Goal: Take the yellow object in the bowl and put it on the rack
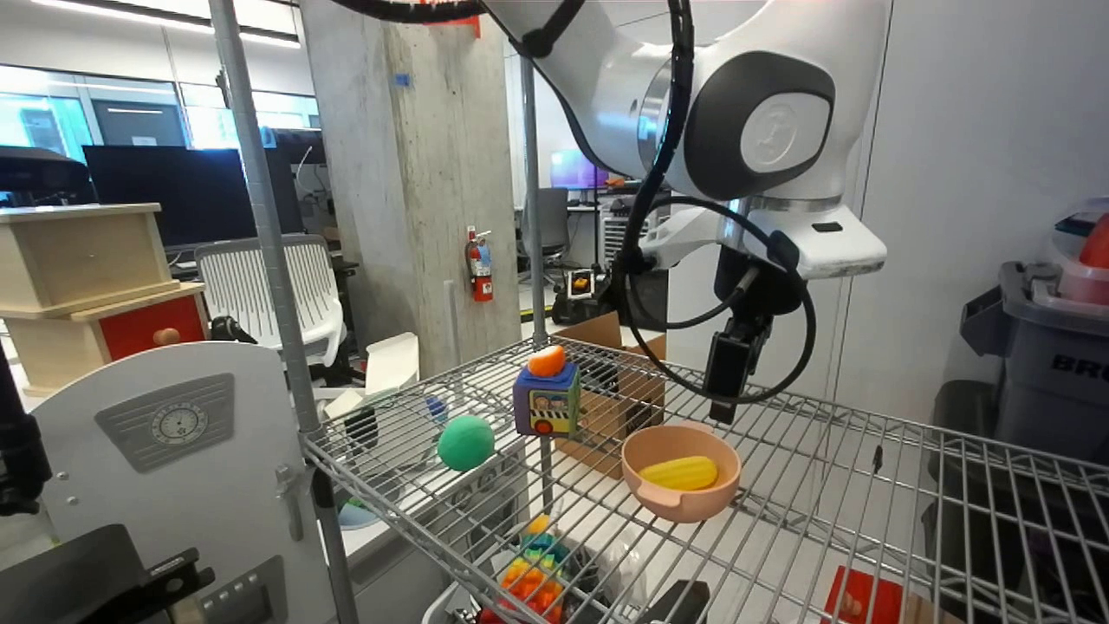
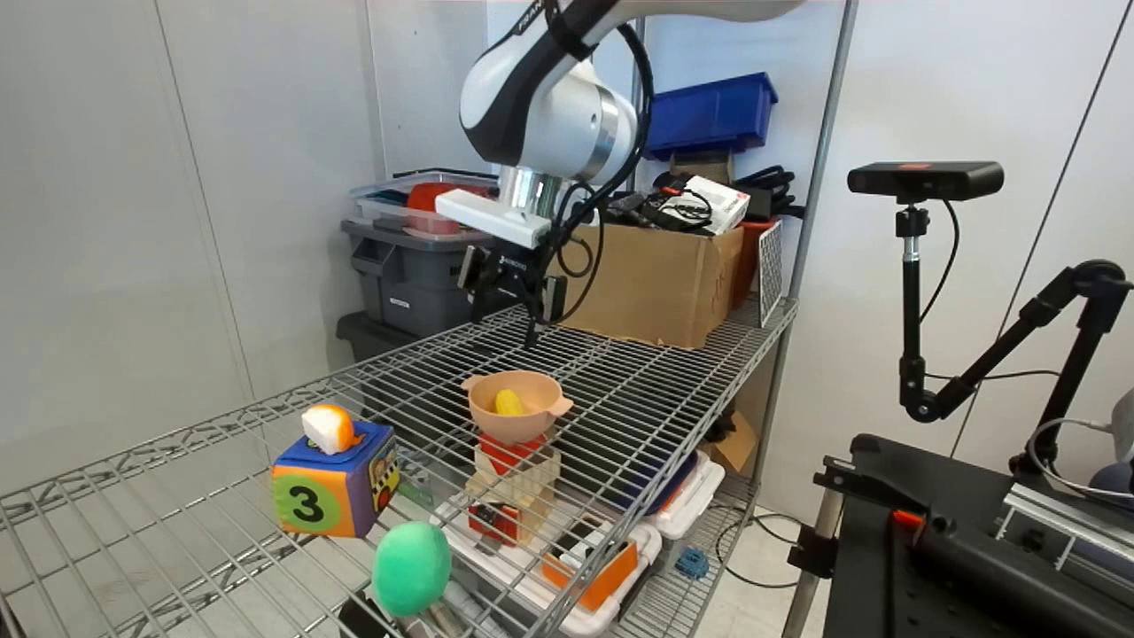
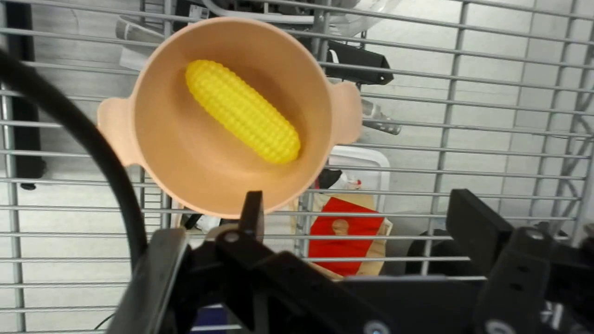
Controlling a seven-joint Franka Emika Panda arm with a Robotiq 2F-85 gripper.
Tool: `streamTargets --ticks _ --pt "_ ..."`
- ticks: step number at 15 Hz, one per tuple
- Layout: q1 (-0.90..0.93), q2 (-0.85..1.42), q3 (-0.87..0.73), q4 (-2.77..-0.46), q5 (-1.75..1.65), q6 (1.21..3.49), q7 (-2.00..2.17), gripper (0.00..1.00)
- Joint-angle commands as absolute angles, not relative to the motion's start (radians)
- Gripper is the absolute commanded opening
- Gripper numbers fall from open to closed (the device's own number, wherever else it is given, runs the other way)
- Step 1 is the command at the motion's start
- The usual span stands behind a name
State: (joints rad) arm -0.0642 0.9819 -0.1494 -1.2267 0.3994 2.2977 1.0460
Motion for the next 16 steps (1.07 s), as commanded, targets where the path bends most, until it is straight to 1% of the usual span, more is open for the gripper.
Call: streamTargets --ticks 1,9,16 --pt "-0.075 0.974 -0.14 -1.251 0.345 2.259 1.075 1.0" --pt "-0.052 0.98 -0.12 -1.302 0.318 2.217 1.06 1.0" --pt "-0.046 1.007 -0.137 -1.257 0.267 2.156 1.086 1.0"
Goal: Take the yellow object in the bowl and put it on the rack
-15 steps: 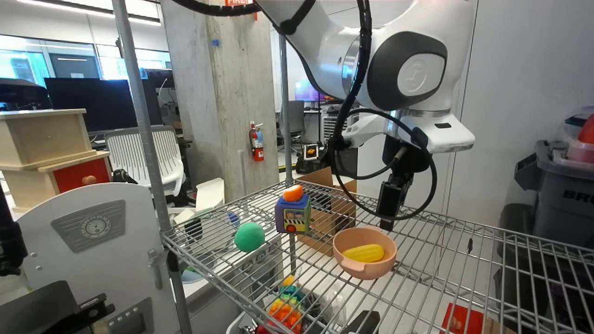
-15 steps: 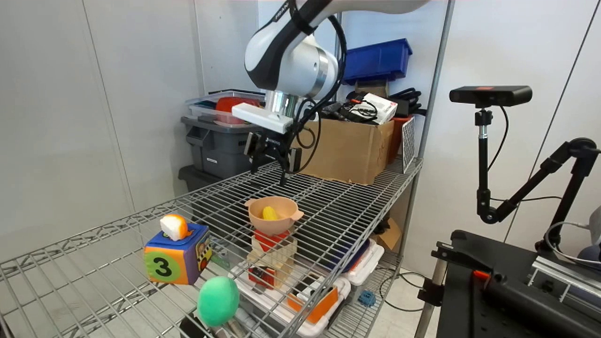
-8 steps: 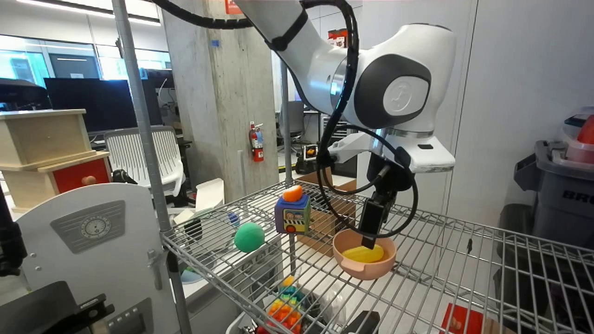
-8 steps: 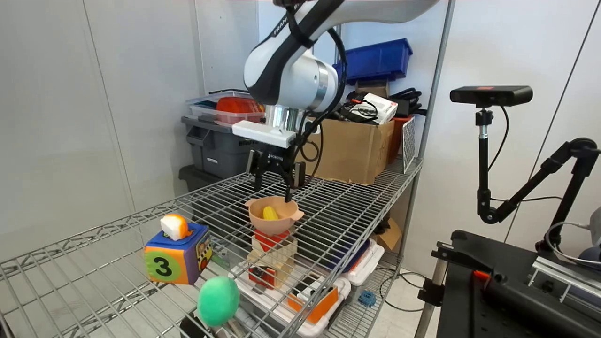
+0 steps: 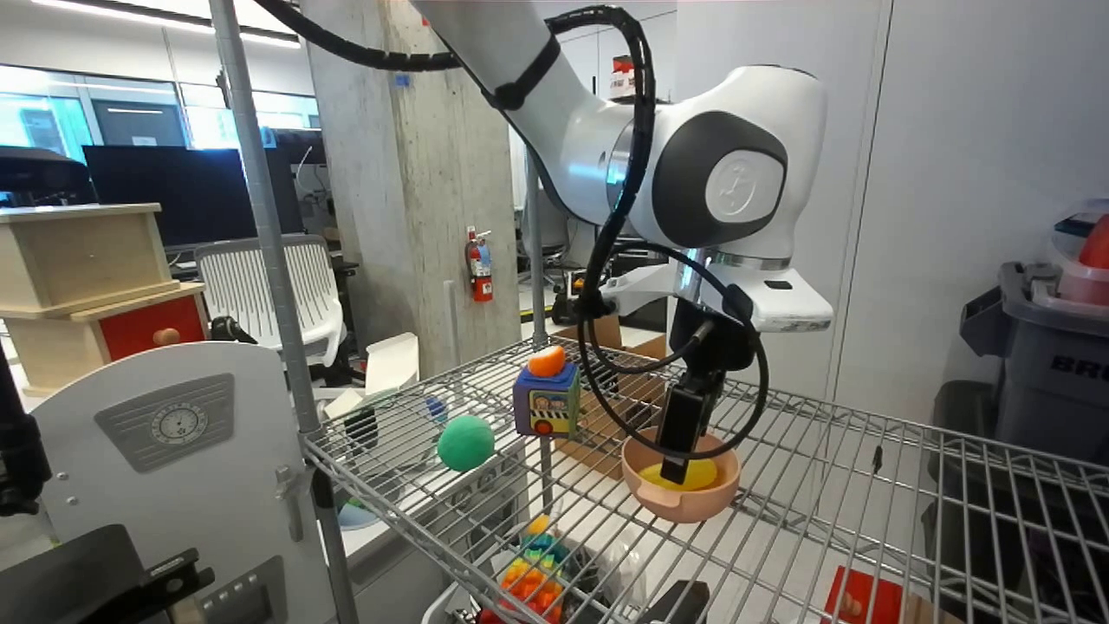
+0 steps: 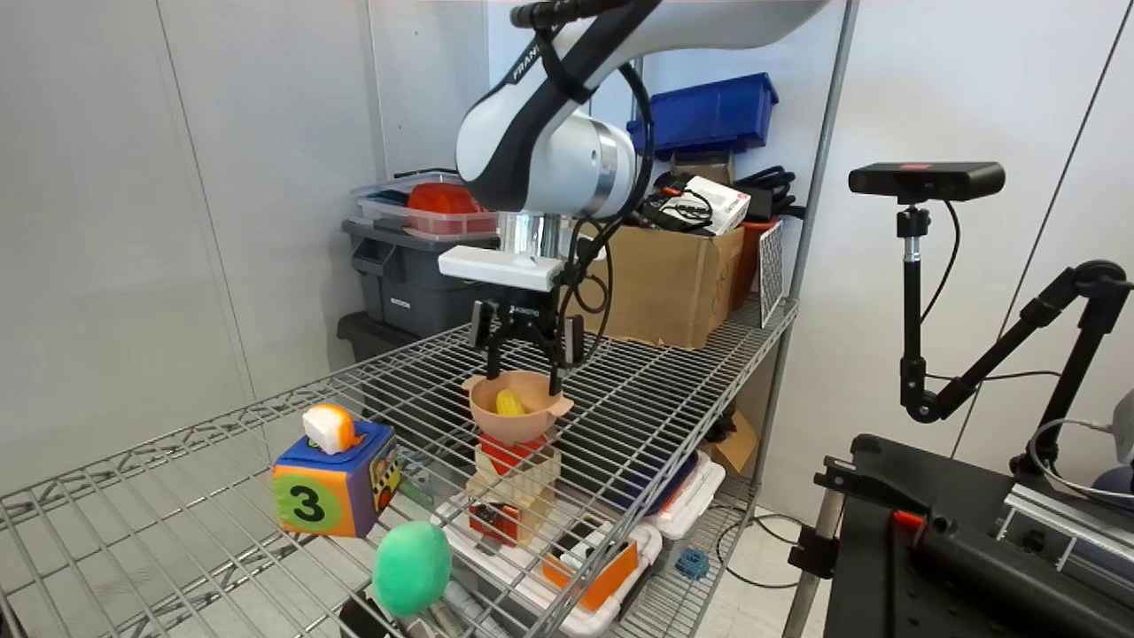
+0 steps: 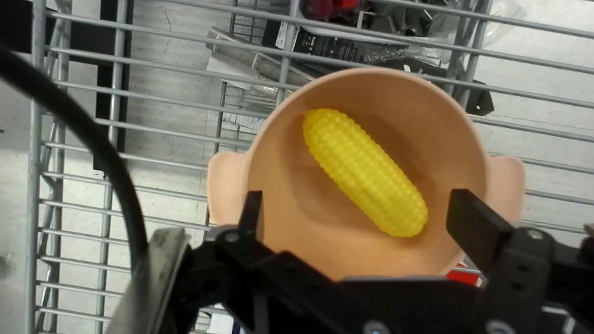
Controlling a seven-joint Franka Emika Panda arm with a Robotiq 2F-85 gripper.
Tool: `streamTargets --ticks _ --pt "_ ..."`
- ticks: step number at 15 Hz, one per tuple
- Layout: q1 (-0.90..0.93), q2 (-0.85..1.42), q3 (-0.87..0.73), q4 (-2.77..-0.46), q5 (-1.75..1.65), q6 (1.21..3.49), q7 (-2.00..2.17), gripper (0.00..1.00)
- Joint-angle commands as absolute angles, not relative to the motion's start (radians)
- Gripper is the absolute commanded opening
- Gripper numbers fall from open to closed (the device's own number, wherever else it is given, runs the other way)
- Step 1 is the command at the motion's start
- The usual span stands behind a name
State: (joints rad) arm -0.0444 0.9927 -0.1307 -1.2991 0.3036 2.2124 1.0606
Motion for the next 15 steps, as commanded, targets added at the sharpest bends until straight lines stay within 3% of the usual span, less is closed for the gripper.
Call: streamTargets --ticks 1,9,15 --pt "-0.051 1.023 -0.136 -1.22 0.261 2.121 1.092 1.0" --pt "-0.06 1.156 -0.124 -0.901 0.222 1.848 1.146 1.0" --pt "-0.056 1.339 -0.17 -0.641 0.192 1.811 1.262 1.0"
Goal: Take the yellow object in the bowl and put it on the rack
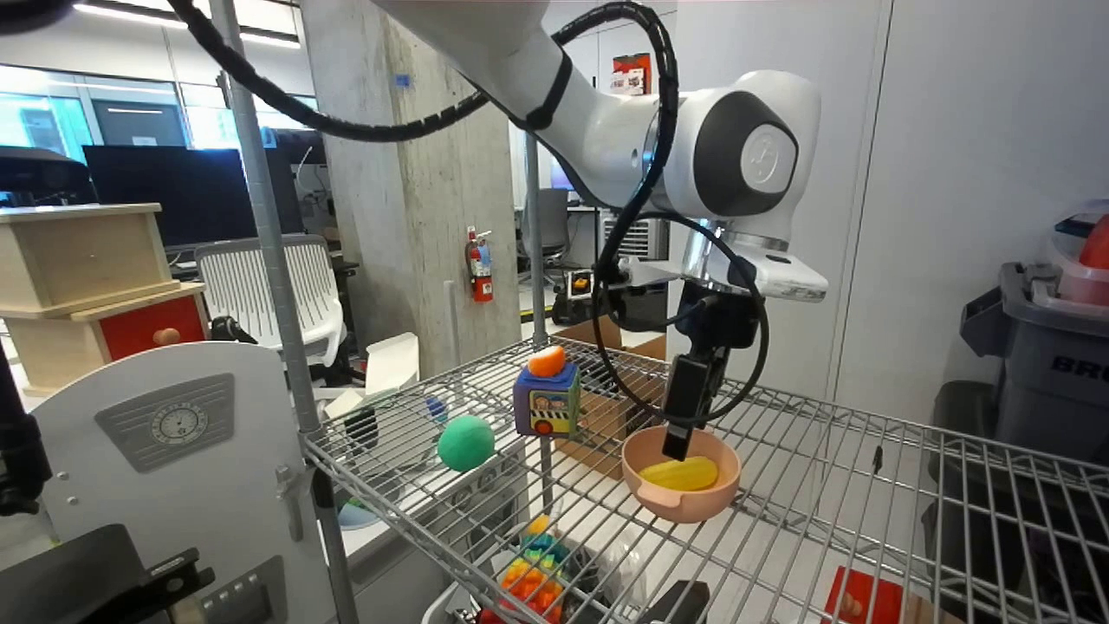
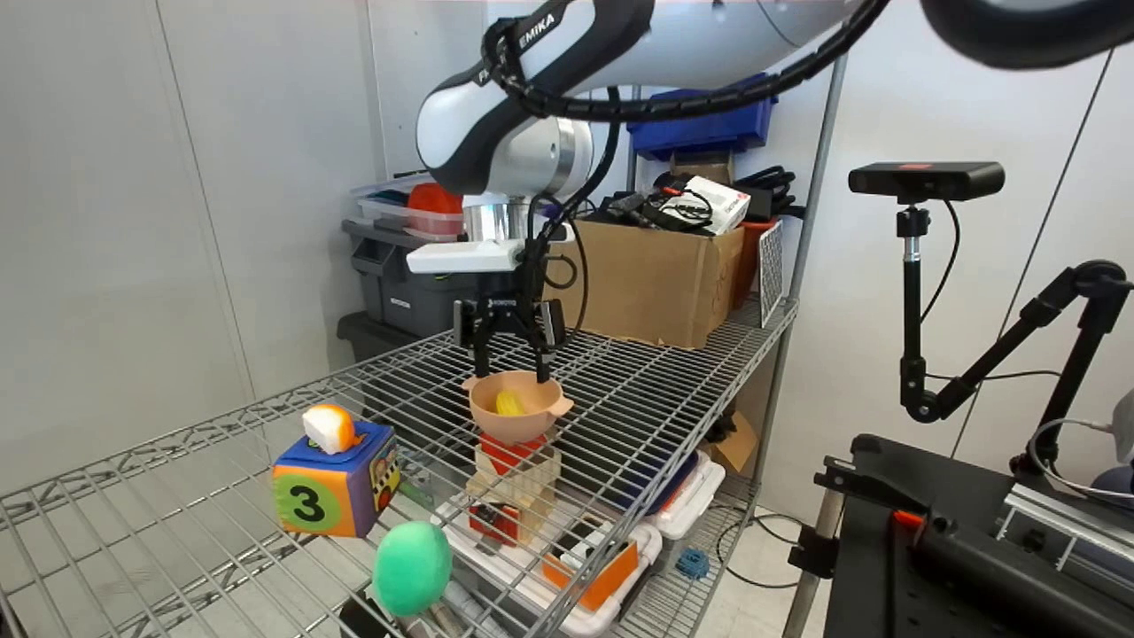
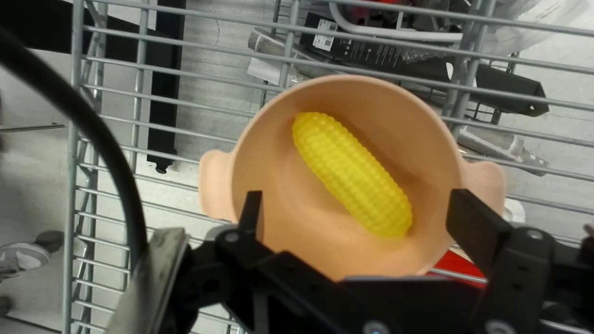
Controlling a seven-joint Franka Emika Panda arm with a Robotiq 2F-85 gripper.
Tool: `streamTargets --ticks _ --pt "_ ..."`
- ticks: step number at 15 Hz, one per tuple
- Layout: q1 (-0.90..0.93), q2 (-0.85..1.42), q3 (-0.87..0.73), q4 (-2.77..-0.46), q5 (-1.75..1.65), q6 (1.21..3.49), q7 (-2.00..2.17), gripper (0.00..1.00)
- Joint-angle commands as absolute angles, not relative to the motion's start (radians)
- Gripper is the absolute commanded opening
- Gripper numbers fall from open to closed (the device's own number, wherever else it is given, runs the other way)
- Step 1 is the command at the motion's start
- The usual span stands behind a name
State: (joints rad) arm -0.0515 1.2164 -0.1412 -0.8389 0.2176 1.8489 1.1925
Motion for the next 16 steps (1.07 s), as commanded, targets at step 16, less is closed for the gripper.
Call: streamTargets --ticks 16 --pt "-0.022 1.379 -0.153 -0.569 0.142 1.815 1.249 1.0"
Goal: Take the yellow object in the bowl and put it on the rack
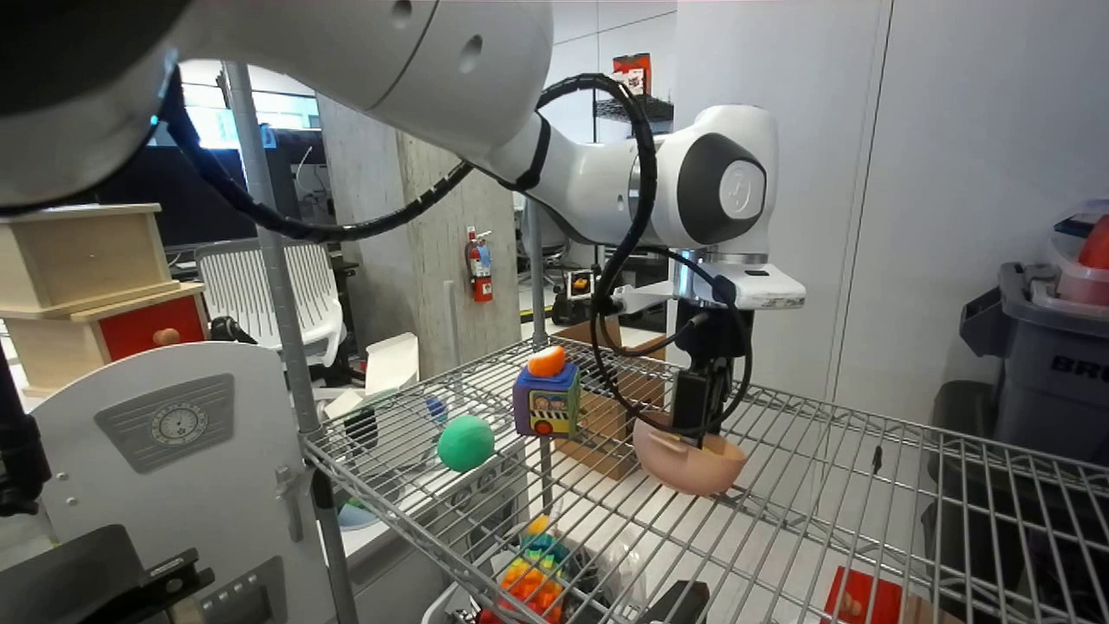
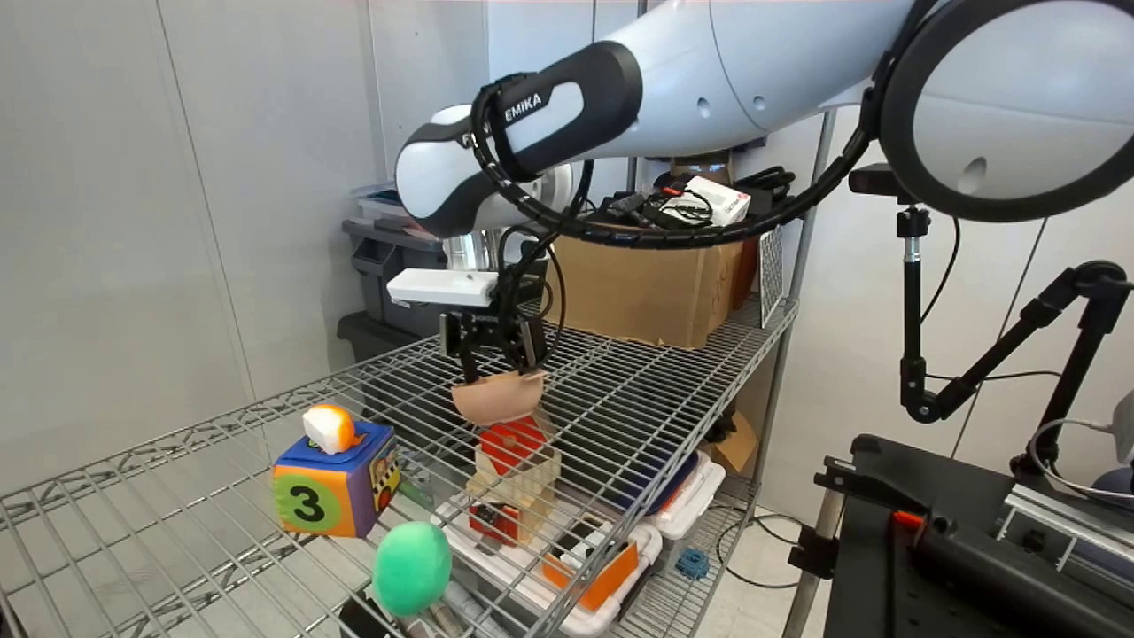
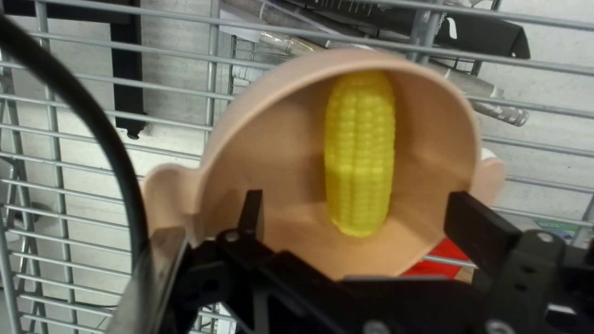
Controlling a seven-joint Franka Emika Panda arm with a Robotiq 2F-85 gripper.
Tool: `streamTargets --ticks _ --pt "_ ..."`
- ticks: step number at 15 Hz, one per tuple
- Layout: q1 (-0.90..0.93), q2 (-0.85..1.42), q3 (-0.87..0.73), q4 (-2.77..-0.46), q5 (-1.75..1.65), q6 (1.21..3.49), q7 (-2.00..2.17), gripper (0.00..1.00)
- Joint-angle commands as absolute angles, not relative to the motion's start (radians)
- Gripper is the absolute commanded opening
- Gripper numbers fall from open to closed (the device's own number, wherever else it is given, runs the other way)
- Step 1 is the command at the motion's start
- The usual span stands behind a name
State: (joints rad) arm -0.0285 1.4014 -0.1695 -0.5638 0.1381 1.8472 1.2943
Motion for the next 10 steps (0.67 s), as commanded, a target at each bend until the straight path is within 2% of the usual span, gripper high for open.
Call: streamTargets --ticks 1,2,4,10 --pt "-0.019 1.375 -0.153 -0.571 0.141 1.81 1.238 0.95" --pt "-0.015 1.376 -0.154 -0.571 0.141 1.807 1.235 0.74" --pt "-0.011 1.377 -0.156 -0.57 0.141 1.798 1.223 0.69" --pt "-0.012 1.377 -0.157 -0.567 0.143 1.789 1.196 0.23"
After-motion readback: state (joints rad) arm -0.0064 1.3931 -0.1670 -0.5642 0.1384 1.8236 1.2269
